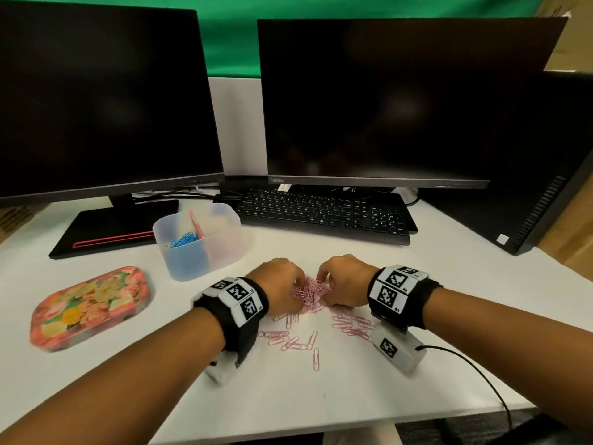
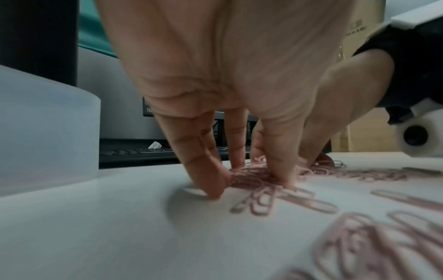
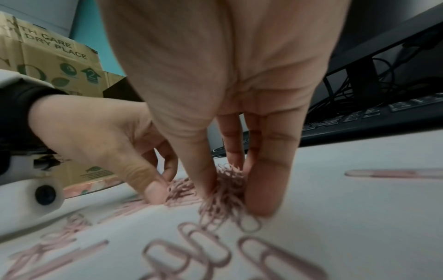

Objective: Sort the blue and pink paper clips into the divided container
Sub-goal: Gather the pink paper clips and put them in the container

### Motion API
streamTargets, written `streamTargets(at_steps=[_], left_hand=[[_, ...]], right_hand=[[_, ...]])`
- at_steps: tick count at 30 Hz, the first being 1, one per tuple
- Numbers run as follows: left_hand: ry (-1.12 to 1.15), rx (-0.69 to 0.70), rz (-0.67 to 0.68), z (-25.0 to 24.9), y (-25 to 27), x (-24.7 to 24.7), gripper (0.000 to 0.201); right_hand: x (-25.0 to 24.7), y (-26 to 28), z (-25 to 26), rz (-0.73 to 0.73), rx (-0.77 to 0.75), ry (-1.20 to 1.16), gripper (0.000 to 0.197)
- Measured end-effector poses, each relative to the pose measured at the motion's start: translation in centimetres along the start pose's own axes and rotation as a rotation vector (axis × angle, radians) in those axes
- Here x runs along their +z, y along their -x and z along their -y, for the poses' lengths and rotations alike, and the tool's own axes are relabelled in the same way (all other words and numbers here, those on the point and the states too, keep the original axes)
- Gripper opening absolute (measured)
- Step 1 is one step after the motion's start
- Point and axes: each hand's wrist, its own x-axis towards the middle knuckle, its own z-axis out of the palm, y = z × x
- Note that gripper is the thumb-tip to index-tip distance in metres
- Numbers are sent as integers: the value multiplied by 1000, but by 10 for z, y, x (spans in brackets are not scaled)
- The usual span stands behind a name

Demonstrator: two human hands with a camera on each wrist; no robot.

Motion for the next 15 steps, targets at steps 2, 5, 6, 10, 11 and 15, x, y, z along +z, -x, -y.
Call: streamTargets(at_steps=[2,5,6,10,11,15], left_hand=[[24,-7,-55,2,-5,1,34],[31,-7,-106,2,-10,3,22],[37,-6,-113,2,-12,2,21],[54,5,-135,7,-16,0,22],[62,9,-138,9,-16,0,21],[106,10,-147,17,-13,-5,18]], right_hand=[[-1,-3,-1,-35,4,-3,32],[0,-7,-2,-64,25,-11,27],[0,-9,-3,-69,33,-20,26],[-2,-14,-10,-81,59,-62,24],[-2,-14,-12,-84,61,-72,24],[-4,-14,-21,-100,61,-111,17]])
